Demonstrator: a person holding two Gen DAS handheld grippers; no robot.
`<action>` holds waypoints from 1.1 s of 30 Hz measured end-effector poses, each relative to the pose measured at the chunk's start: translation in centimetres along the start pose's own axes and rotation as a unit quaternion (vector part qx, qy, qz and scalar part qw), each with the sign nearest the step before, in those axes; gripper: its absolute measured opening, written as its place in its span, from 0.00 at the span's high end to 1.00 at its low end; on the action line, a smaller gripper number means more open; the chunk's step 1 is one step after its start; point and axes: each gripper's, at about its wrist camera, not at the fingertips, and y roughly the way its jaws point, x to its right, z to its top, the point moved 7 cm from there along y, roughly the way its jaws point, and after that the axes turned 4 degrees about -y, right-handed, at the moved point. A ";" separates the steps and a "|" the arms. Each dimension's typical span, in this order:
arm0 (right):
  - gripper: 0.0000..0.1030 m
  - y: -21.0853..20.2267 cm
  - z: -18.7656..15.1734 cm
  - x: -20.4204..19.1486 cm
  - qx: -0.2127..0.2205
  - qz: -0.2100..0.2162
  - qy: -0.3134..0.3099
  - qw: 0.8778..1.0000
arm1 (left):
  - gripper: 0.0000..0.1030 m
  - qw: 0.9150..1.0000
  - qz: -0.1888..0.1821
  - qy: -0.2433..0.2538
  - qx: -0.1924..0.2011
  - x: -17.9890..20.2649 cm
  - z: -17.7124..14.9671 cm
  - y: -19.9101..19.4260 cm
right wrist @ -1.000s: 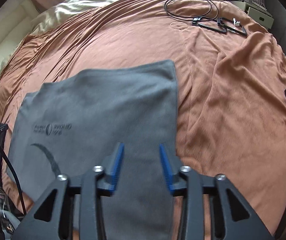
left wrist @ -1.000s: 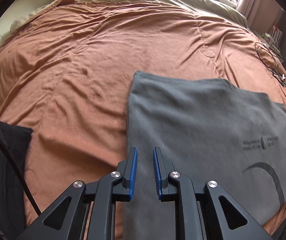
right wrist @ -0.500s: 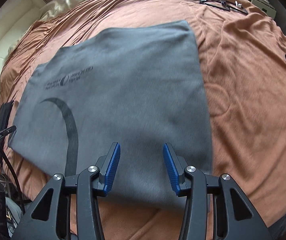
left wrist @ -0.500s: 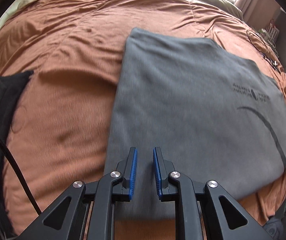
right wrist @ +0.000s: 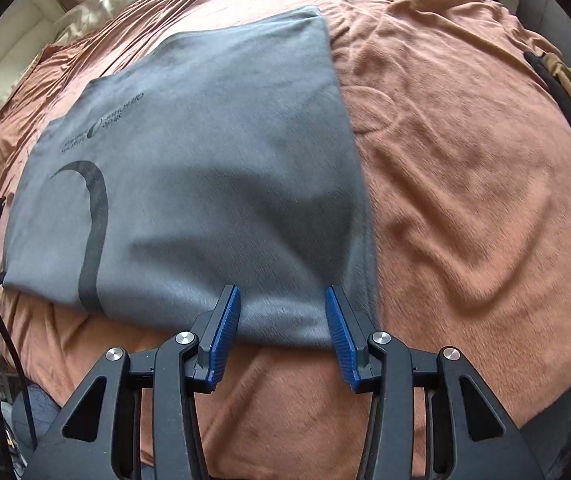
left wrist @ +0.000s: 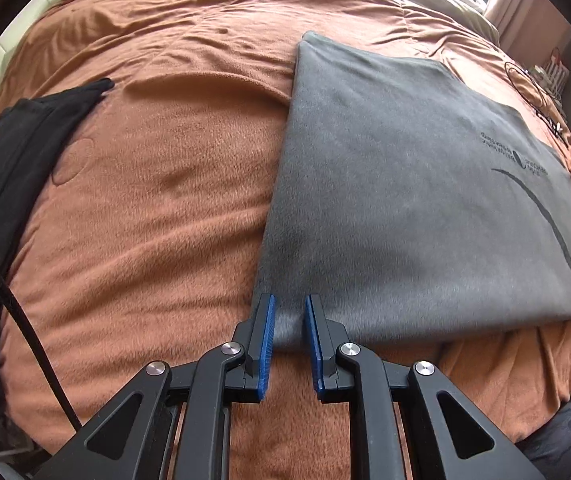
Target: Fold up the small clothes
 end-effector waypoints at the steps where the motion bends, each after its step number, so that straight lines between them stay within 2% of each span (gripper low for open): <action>1: 0.59 -0.2 -0.4 0.0 -0.004 -0.003 0.000 1.000 | 0.83 1.000 0.011 0.005 0.001 0.0 -0.4 -0.3; 4: 0.59 -1.5 -0.9 0.1 -0.013 -0.010 0.004 1.000 | 0.83 1.000 0.027 0.002 -0.001 -0.4 -0.9 -1.1; 8: 0.59 -4.0 -0.4 -1.1 0.004 0.002 -0.003 1.000 | 0.83 1.000 -0.003 -0.003 0.018 0.8 -1.0 -3.0; 14: 0.59 -5.3 0.6 -4.7 0.014 0.031 -0.026 0.999 | 0.82 0.999 -0.031 0.017 0.026 5.4 -0.7 -4.0; 22: 0.59 -2.5 2.0 -7.2 -0.003 0.055 -0.041 0.998 | 0.80 0.998 -0.049 0.037 0.010 11.2 -0.7 -2.1; 29: 0.59 2.2 1.8 -8.0 -0.043 0.028 -0.057 0.997 | 0.76 0.997 -0.038 0.059 -0.007 13.8 -1.2 0.2; 33: 0.59 1.9 1.8 -8.7 -0.045 0.000 -0.067 0.997 | 0.76 0.997 -0.044 0.060 -0.015 13.3 -1.9 1.1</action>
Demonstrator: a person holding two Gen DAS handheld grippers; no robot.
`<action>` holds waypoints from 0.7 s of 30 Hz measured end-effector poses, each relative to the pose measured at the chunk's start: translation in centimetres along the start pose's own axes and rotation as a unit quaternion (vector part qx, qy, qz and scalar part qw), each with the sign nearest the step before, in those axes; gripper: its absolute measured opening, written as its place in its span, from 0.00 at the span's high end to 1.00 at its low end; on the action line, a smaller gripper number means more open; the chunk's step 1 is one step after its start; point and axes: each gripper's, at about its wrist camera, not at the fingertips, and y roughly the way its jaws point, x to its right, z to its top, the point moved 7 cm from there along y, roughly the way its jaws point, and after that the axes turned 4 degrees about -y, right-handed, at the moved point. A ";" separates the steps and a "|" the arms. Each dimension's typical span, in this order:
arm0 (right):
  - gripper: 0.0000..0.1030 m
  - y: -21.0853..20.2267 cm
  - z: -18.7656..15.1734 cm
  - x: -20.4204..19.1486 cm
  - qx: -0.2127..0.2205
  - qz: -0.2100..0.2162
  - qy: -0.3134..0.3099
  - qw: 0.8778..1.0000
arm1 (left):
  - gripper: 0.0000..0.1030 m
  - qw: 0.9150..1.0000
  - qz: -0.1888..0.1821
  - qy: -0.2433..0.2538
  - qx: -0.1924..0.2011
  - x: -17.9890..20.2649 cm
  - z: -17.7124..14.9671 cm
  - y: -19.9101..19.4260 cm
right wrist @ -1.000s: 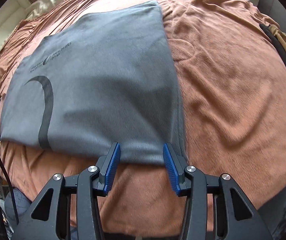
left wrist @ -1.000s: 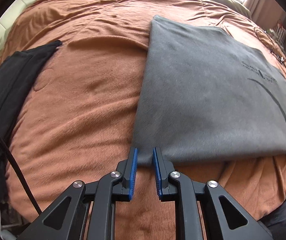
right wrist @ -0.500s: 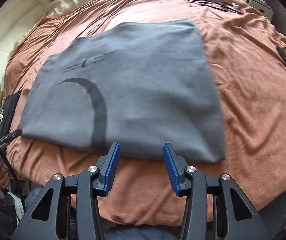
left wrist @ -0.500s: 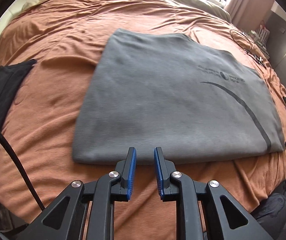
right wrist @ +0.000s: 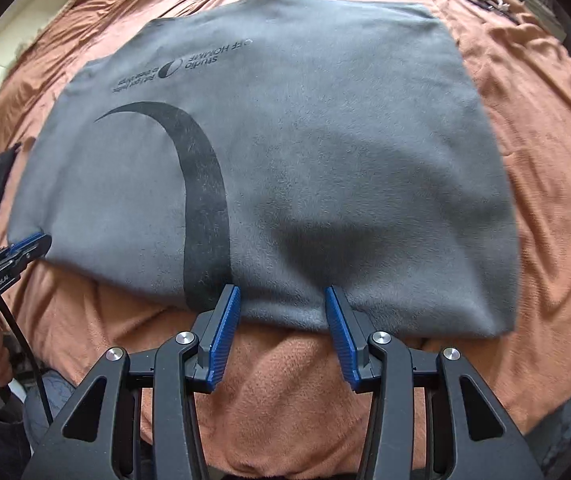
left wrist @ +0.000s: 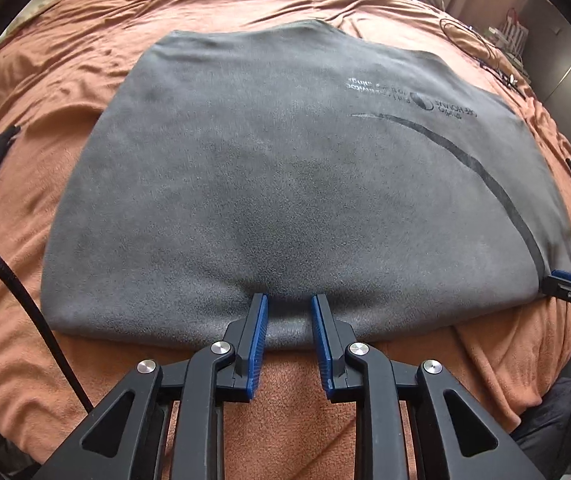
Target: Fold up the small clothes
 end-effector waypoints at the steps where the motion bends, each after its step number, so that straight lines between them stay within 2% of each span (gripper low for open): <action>1: 0.59 -0.5 0.3 -0.4 0.007 -0.006 0.000 1.000 | 0.76 1.000 -0.006 -0.002 0.000 -0.1 0.0 -0.2; 4: 0.59 -1.2 1.4 -3.0 0.023 0.016 -0.014 1.000 | 0.76 0.999 -0.029 -0.016 0.005 -0.6 -0.1 -1.1; 8: 0.59 -0.4 2.2 -6.8 0.022 0.049 -0.035 0.998 | 0.76 0.999 -0.025 -0.037 0.018 -3.0 -0.1 -2.3; 17: 0.59 3.8 3.8 -12.0 -0.003 0.081 -0.051 0.995 | 0.76 0.995 0.007 -0.102 0.018 -11.0 -1.6 -3.3; 21: 0.70 4.9 4.3 -15.0 -0.009 0.084 -0.067 0.994 | 0.76 0.990 0.011 -0.136 0.020 -13.9 -2.3 -3.7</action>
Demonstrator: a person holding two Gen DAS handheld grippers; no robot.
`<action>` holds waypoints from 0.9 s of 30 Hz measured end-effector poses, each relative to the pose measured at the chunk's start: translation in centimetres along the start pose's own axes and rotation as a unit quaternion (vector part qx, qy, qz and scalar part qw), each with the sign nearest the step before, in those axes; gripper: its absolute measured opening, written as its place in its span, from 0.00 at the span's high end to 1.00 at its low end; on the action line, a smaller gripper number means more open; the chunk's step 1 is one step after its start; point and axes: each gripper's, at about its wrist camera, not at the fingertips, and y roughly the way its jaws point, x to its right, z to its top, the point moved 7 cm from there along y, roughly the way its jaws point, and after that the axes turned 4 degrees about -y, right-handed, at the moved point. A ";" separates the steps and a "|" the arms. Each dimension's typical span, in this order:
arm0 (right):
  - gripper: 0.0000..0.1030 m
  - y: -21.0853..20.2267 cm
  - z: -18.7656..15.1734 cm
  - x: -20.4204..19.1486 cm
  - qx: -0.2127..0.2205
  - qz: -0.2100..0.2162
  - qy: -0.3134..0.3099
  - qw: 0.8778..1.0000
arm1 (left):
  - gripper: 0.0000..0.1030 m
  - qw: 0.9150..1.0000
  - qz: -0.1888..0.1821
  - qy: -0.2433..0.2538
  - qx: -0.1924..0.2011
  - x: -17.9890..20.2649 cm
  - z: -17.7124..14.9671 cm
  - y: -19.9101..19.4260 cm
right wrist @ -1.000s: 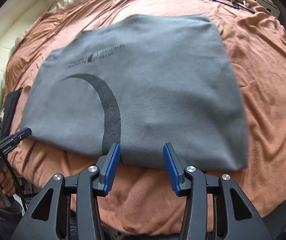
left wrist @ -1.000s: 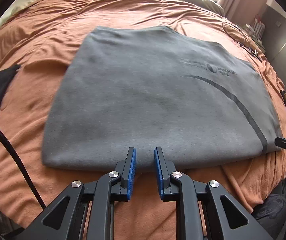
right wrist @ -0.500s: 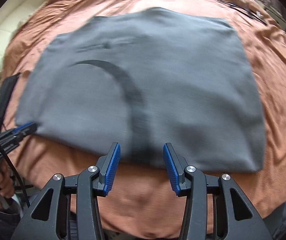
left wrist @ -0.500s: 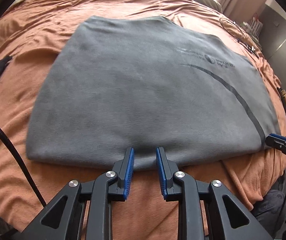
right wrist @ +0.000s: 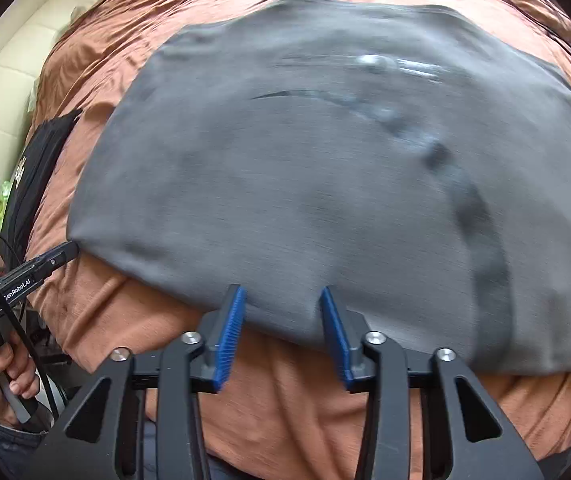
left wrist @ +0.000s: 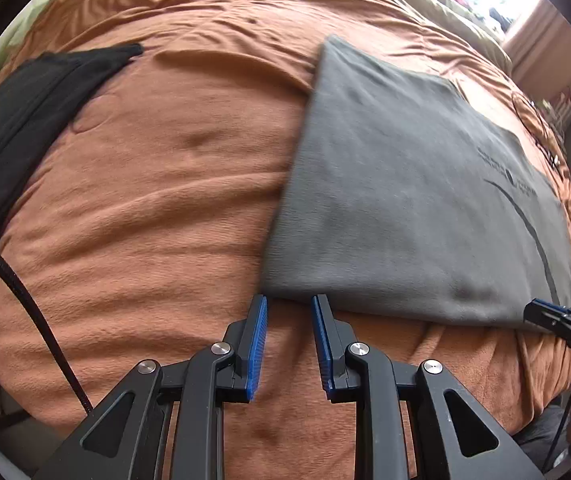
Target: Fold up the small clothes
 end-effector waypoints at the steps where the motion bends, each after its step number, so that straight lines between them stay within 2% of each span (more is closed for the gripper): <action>1: 0.75 0.2 0.0 -0.5 -0.001 0.004 -0.002 1.000 | 0.76 1.000 0.000 -0.003 0.002 -0.4 0.0 -0.2; 6: 0.78 1.8 0.9 -2.4 -0.006 0.009 -0.019 1.000 | 0.74 1.000 -0.012 -0.017 0.003 -1.7 0.1 -0.6; 8: 0.78 2.2 0.9 -2.2 -0.009 0.012 -0.013 1.000 | 0.59 0.999 -0.024 -0.020 0.006 -1.8 0.3 -0.8; 10: 0.82 2.2 0.8 -1.7 -0.012 0.012 -0.005 1.000 | 0.48 0.999 -0.035 -0.024 0.015 -1.7 0.4 -1.1; 11: 0.82 2.0 0.7 -1.1 -0.013 0.006 -0.001 1.000 | 0.45 0.999 -0.039 -0.027 0.018 -1.7 0.6 -1.2; 14: 0.82 0.8 0.2 1.2 -0.005 -0.046 0.007 0.999 | 0.45 0.998 -0.047 -0.039 0.017 -1.5 0.9 -0.9; 15: 0.82 0.5 0.0 1.7 -0.003 -0.049 0.014 0.999 | 0.45 0.998 -0.051 -0.043 0.014 -1.5 0.9 -0.8; 18: 0.82 -0.1 -1.0 3.9 0.000 -0.049 0.036 0.998 | 0.45 0.997 -0.054 -0.047 0.010 -1.2 1.1 -0.4; 21: 0.82 -0.2 -2.0 4.6 0.003 -0.031 0.050 0.998 | 0.45 0.996 -0.060 -0.062 0.009 -1.5 1.1 -0.4; 27: 0.82 -0.1 -2.8 4.0 0.009 -0.036 0.025 0.999 | 0.45 0.993 -0.085 -0.087 0.003 -2.1 0.6 0.1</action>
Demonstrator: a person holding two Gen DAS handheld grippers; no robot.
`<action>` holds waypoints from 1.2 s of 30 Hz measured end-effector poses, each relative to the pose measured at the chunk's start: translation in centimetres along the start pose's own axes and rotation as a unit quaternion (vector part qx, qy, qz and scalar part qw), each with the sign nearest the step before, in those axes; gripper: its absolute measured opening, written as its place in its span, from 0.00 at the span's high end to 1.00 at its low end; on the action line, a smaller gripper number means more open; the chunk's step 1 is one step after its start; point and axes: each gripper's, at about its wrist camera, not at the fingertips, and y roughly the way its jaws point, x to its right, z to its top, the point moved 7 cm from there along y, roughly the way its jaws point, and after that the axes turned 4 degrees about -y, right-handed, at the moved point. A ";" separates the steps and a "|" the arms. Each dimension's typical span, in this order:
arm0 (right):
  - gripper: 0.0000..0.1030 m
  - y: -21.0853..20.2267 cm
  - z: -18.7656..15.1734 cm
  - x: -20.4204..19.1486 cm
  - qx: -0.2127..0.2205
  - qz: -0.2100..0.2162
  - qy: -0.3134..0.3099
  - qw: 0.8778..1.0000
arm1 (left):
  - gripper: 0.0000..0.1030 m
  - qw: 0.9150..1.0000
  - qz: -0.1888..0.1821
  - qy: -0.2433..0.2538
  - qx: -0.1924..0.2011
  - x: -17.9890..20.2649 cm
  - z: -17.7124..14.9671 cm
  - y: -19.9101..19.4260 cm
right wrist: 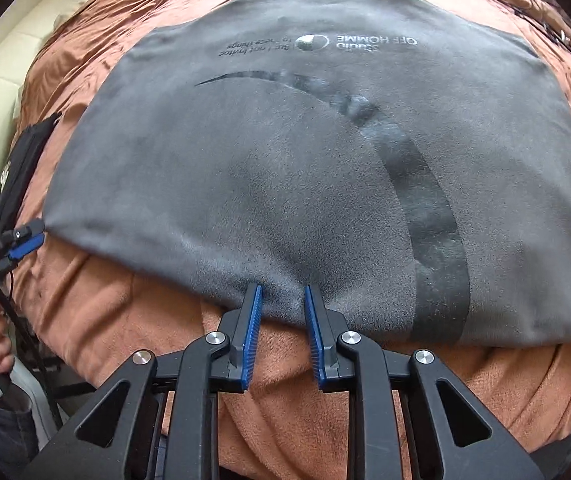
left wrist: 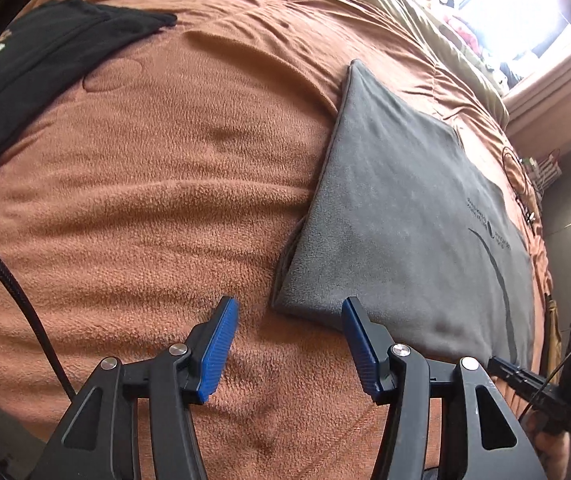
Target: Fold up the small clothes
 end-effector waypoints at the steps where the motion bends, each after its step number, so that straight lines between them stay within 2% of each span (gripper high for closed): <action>1: 0.82 0.0 -0.1 0.1 0.003 0.003 0.003 1.000 | 0.45 1.000 -0.001 -0.004 -0.001 -0.1 0.0 0.1; 6: 0.82 -0.5 -1.0 1.0 0.010 0.023 0.015 1.000 | 0.45 0.999 -0.030 -0.031 -0.007 0.1 0.0 0.6; 13: 0.82 -1.0 -1.4 1.7 0.013 0.026 0.014 0.999 | 0.43 0.996 -0.061 -0.057 -0.007 0.0 0.6 1.2; 16: 0.82 -1.6 -1.2 1.6 0.012 0.030 0.017 0.999 | 0.66 0.995 -0.071 -0.072 -0.014 -0.3 0.8 1.0; 17: 0.82 -1.9 -1.1 1.4 0.015 0.033 0.016 0.999 | 0.67 0.993 -0.084 -0.079 -0.015 -0.3 0.7 0.9; 19: 0.82 -2.4 -0.8 1.0 0.021 0.045 0.014 0.999 | 0.67 0.989 -0.120 -0.085 -0.014 -0.1 0.5 0.2; 22: 0.82 -2.7 -0.5 0.6 0.026 0.047 0.008 0.999 | 0.67 0.985 -0.150 -0.079 -0.005 0.2 0.2 -0.9; 24: 0.82 -2.7 -0.4 0.4 0.024 0.052 0.008 0.998 | 0.67 0.980 -0.181 -0.082 -0.002 0.6 0.0 -1.5; 29: 0.82 -2.7 0.2 -0.2 0.027 0.059 0.005 0.998 | 0.64 0.975 -0.207 -0.083 0.010 1.5 0.3 -1.9; 32: 0.82 -2.8 0.5 -0.2 0.028 0.057 0.004 0.998 | 0.57 0.976 -0.203 -0.073 0.008 2.2 0.4 -1.6; 34: 0.82 -2.9 0.7 0.0 0.029 0.056 0.008 0.998 | 0.57 0.985 -0.159 -0.069 0.007 1.6 0.4 -1.0; 36: 0.82 -2.9 0.9 -0.1 0.031 0.057 0.011 0.998 | 0.57 0.988 -0.130 -0.077 0.006 0.7 0.3 -0.5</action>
